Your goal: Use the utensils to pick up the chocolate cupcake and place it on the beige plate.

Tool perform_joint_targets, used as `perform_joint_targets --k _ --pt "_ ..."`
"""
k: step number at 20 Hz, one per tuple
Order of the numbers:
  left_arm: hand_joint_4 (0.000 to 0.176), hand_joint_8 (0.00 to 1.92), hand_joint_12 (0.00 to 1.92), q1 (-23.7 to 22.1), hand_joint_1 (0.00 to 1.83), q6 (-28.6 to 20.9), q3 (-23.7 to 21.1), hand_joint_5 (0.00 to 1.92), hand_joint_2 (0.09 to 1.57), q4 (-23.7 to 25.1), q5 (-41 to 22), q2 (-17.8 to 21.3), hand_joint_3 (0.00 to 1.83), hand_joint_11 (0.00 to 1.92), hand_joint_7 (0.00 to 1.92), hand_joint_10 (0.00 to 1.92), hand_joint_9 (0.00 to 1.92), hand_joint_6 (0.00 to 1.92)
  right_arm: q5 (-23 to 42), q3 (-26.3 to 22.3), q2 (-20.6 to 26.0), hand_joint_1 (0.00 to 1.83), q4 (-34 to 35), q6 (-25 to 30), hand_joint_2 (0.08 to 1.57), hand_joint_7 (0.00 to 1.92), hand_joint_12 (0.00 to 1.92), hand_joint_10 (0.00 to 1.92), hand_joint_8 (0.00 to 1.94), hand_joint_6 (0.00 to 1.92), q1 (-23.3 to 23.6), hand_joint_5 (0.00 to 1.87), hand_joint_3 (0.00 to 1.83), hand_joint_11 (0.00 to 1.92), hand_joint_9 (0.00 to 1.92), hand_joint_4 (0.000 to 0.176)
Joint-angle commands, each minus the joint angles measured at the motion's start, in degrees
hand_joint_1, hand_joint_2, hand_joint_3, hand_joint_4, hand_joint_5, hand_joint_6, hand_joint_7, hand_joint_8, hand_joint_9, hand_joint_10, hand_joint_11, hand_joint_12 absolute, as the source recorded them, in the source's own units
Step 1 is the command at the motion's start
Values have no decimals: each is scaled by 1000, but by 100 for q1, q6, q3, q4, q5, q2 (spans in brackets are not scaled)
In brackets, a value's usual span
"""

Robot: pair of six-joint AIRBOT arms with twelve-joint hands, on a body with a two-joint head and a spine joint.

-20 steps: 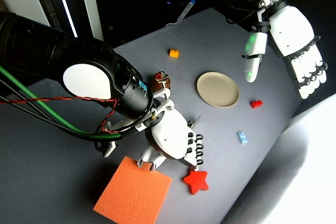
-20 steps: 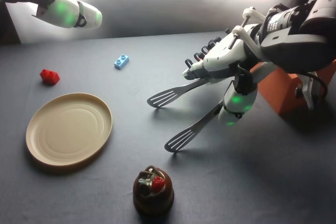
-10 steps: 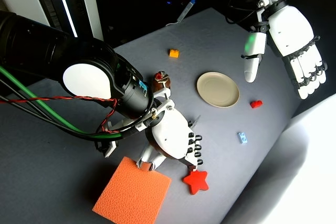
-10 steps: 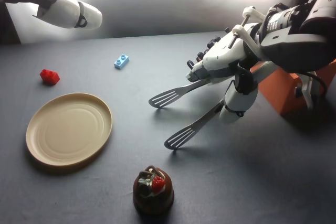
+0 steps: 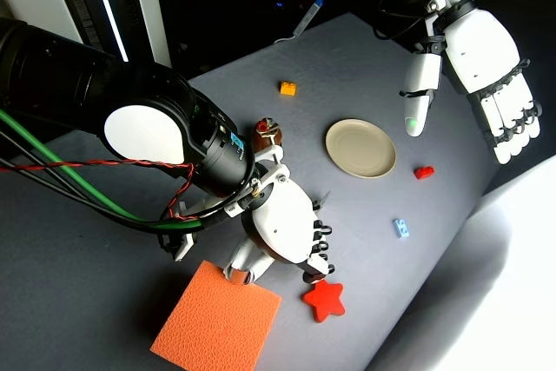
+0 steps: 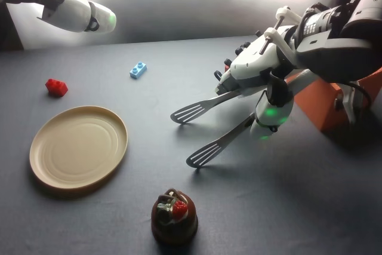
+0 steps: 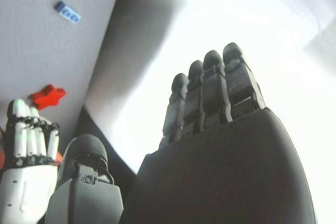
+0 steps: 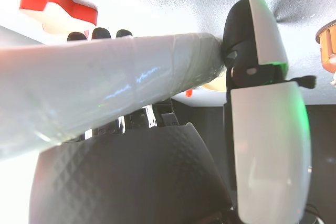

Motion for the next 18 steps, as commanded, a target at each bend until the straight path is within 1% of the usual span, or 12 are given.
perform_joint_targets --k 1,2,5,8,10,11,12,13,14,15,17,18 --pt "0 6 49 -81 0 19 -7 64 1129 354 -90 60 2 25 75 9 85 4 186 17 51 897 -91 -26 1082 410 1086 65 23 9 33 306 5 0 435 0" --pt "0 6 49 -81 0 19 -7 64 1129 354 -89 60 2 25 75 9 85 4 187 17 51 897 -91 -22 1082 410 1086 65 23 9 33 306 5 0 435 0" --pt "0 3 57 -81 0 19 -7 65 1130 354 -88 60 1 20 71 5 82 4 187 17 51 896 -91 -11 1087 469 1250 111 29 12 43 339 4 0 495 0" --pt "0 4 31 -87 0 18 -7 53 1134 352 -41 60 1 5 46 3 52 5 192 16 55 935 -90 22 1067 532 1318 507 22 1 79 399 0 33 384 0" --pt "0 13 42 -87 0 18 -8 76 1138 352 -27 59 2 18 74 11 76 11 214 16 62 887 -90 35 1107 490 1468 907 8 0 91 366 5 23 202 0" --pt "0 12 44 -89 0 18 -18 77 1138 352 -14 59 2 18 76 11 77 11 231 15 66 877 -90 38 1114 482 1498 985 6 2 96 357 4 10 164 0" --pt "0 14 47 -90 0 17 -20 76 1137 351 -6 59 2 22 83 12 82 10 238 15 68 920 -90 41 1102 595 1587 1151 82 68 100 508 0 116 203 0" --pt "0 11 48 -97 0 17 -26 71 1136 345 4 59 1 17 79 9 77 7 244 15 71 947 -90 42 1097 476 1618 1261 512 130 105 555 3 155 219 0" --pt "0 11 48 -109 0 17 -39 70 1140 336 29 64 3 11 82 8 76 5 254 14 76 975 -90 52 1073 436 1632 1280 815 180 114 608 0 207 281 0" --pt "0 5 95 -110 0 17 -51 82 1142 337 54 68 0 1 95 1 88 3 263 14 79 969 -89 66 1071 374 1645 1299 972 217 124 591 0 216 289 0" --pt "0 1 75 -110 0 17 -62 69 1138 335 86 70 0 0 82 1 78 2 269 10 81 913 -89 76 1098 310 1664 1348 1162 458 135 521 1 253 279 0" --pt "0 0 76 -110 0 17 -53 63 1140 322 86 69 0 0 76 1 78 0 269 7 82 932 -89 76 1097 335 1644 1309 1100 493 136 513 0 260 286 0"
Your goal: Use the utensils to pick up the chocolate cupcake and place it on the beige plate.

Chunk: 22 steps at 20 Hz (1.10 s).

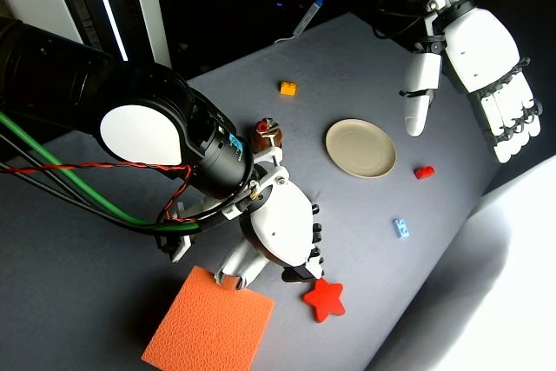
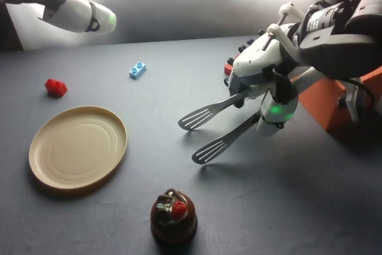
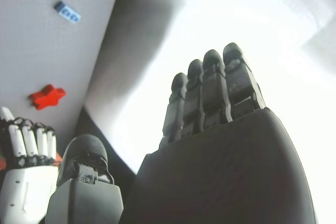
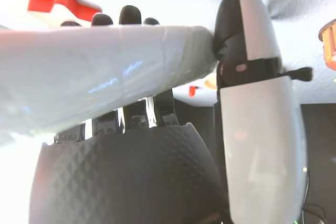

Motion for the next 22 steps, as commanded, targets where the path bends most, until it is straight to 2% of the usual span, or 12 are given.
perform_joint_targets --k 1,2,3,5,7,11,17,19,22 --pt "0 0 91 -89 0 17 17 66 1145 300 -41 68 1 0 75 1 80 1 353 3 52 928 -93 -9 1093 346 1634 1288 1056 508 71 513 0 261 283 0" --pt "0 0 91 -89 0 17 20 54 1141 292 -41 68 0 0 63 0 72 0 355 1 56 945 -93 -9 1110 298 1687 1329 1084 608 71 450 2 192 227 0" --pt "0 2 91 -89 0 17 20 53 1142 291 -41 68 0 0 66 1 73 0 359 -1 61 989 -93 -8 1093 307 1679 1344 1094 657 72 442 0 211 242 0" --pt "0 2 104 -89 0 17 10 54 1147 291 -41 68 0 0 75 2 75 1 362 -10 65 1044 -93 -5 1060 339 1628 1366 1126 674 74 445 0 293 299 0" --pt "0 3 106 -89 0 17 8 78 1152 292 -41 69 2 0 81 3 80 10 362 -22 68 1020 -93 -1 1082 310 1671 1400 1192 700 79 444 3 234 271 0" --pt "0 4 143 -89 0 17 7 86 1148 292 -42 69 0 0 100 5 96 5 362 -33 72 1057 -93 4 1072 286 1695 1467 1329 781 82 420 0 285 284 0" --pt "0 2 169 -101 0 17 -2 85 1150 294 -64 68 1 0 102 5 103 2 362 -33 79 1050 -93 6 1066 330 1657 1454 1326 787 94 459 0 353 328 0" --pt "0 2 30 -105 0 17 -10 45 1149 296 -64 69 0 0 49 2 49 1 361 -35 79 1063 -93 7 1080 354 1660 1503 1365 814 94 477 2 366 345 0" --pt "0 8 10 -122 0 16 -25 40 1152 297 -65 71 1 20 62 9 61 6 360 -45 80 1077 -93 6 1083 374 1668 1509 1343 779 94 507 0 400 358 0"
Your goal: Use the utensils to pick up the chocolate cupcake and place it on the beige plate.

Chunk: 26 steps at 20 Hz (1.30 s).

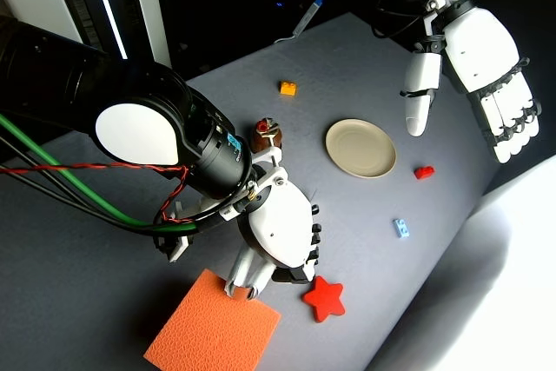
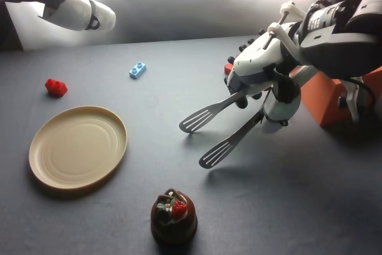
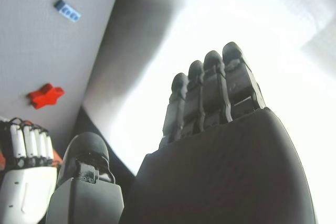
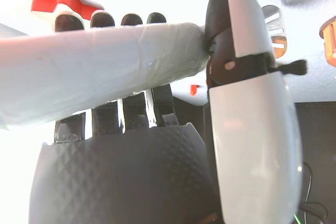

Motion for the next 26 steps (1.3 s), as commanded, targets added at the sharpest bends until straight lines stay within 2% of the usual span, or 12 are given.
perform_joint_targets --k 1,3,5,8,11,17,19,21,22,23,26 --pt "0 11 12 -81 0 16 -20 52 1152 330 -90 73 1 24 71 10 65 10 368 -13 54 1040 -91 -7 1092 356 1676 1532 1370 789 74 504 2 410 343 0" --pt "0 7 10 -81 0 16 -23 56 1154 330 -89 79 2 18 67 8 64 10 363 -22 55 1051 -91 -7 1098 358 1719 1567 1411 857 77 498 2 390 329 0" --pt "0 0 3 -75 0 16 -23 37 1155 330 -89 81 2 1 47 0 47 1 353 -30 59 970 -91 -7 1149 297 1781 1645 1508 996 92 411 5 383 294 0" --pt "0 15 19 -69 0 16 -12 76 1153 329 -89 79 0 35 85 13 79 15 346 -32 65 1016 -90 2 1111 336 1835 1683 1549 1043 115 429 0 479 353 0" --pt "0 9 18 -70 0 8 -17 69 1155 328 -89 76 1 28 79 8 73 9 338 -58 71 1015 -90 14 1106 328 1888 1735 1607 1108 134 410 0 493 359 0" --pt "0 5 22 -70 0 8 -14 60 1153 328 -89 77 0 17 70 5 60 6 290 -89 83 1054 -89 50 1101 381 1800 1646 1505 1009 177 458 0 459 390 0" --pt "0 9 32 -70 0 8 -14 63 1159 328 -89 77 2 32 85 11 77 6 277 -96 89 1053 -88 63 1100 359 1766 1646 1551 1044 195 470 0 479 395 0" --pt "0 5 35 -71 0 9 -15 60 1161 328 -89 77 2 23 86 5 72 2 268 -99 93 1036 -88 84 1123 405 1697 1600 1488 963 224 485 2 491 418 0" --pt "0 4 37 -71 0 9 -17 62 1159 328 -89 77 1 22 85 5 74 3 265 -103 94 1061 -88 89 1215 417 1684 1600 1500 1285 233 675 8 519 435 0" --pt "0 0 37 -72 0 9 -23 59 1156 328 -89 79 0 17 72 1 65 1 264 -108 97 1068 -88 91 1242 414 1696 1602 1511 1370 240 700 6 512 428 0" --pt "0 9 53 -72 0 8 -52 76 1157 328 -88 91 0 36 91 8 82 8 262 -112 105 1072 -87 94 1252 411 1745 1634 1535 1392 250 705 0 498 422 0"
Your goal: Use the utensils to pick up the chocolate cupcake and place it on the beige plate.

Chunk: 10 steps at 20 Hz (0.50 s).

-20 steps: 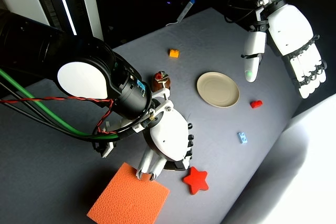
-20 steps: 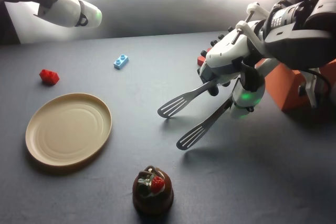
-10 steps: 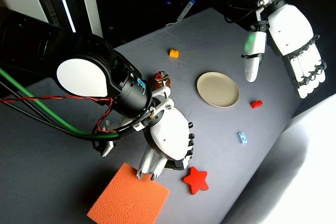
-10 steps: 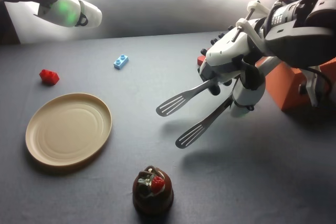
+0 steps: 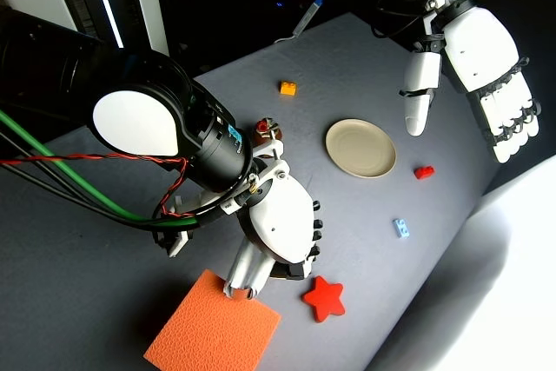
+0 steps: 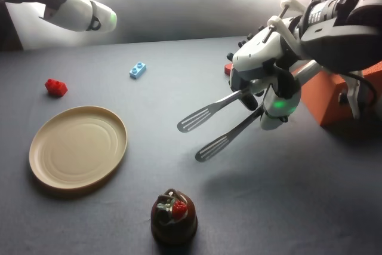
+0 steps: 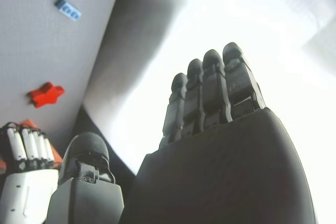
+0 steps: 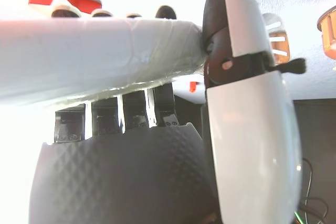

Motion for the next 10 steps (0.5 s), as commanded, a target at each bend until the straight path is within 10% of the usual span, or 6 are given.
perform_joint_targets --k 1,10 --pt "0 7 54 -70 0 8 9 79 1159 328 -90 80 1 33 90 6 78 8 406 -13 51 1073 -85 19 1251 408 1748 1642 1542 1393 89 705 0 508 425 0" --pt "0 1 191 -71 0 8 39 81 1162 328 -90 76 0 0 103 1 102 0 351 -143 149 1079 -82 38 1245 415 1790 1671 1557 1381 194 714 0 538 442 0"
